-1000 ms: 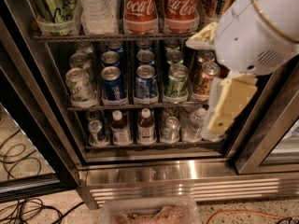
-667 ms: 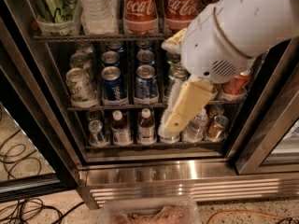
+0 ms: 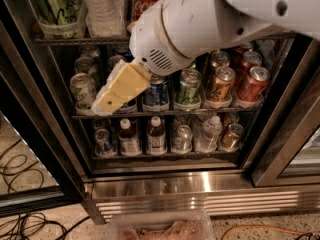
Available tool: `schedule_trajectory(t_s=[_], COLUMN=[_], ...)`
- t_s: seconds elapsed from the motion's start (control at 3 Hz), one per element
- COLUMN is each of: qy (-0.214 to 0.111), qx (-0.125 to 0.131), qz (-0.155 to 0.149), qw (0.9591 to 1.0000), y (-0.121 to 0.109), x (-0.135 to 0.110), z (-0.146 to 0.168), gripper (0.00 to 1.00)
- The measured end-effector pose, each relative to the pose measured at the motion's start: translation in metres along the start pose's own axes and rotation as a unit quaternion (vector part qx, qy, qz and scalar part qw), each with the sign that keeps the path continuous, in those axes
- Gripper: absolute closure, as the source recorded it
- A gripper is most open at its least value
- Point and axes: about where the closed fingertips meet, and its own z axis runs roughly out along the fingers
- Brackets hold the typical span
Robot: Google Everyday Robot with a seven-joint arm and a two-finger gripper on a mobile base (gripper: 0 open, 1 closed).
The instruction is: Pick green can from top shelf of fridge
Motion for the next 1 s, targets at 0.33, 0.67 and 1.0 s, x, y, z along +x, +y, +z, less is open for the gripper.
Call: schedule_trajectory(t_s=[0.33,0.67,1.0], qy=[-0.034,-0.045,-0.052], qx=[0.039,0.053,0.060], qz=[0.036,0.051,0.062], qw=[0.9980,0.9963,0.9949], y=[-0.0104,-0.0162,-0.0097], x=[-0.0306,-0.0386,-0.0392], z=[0.0203,0.0162,0.0126], gripper=[0.00,0.00,0.00])
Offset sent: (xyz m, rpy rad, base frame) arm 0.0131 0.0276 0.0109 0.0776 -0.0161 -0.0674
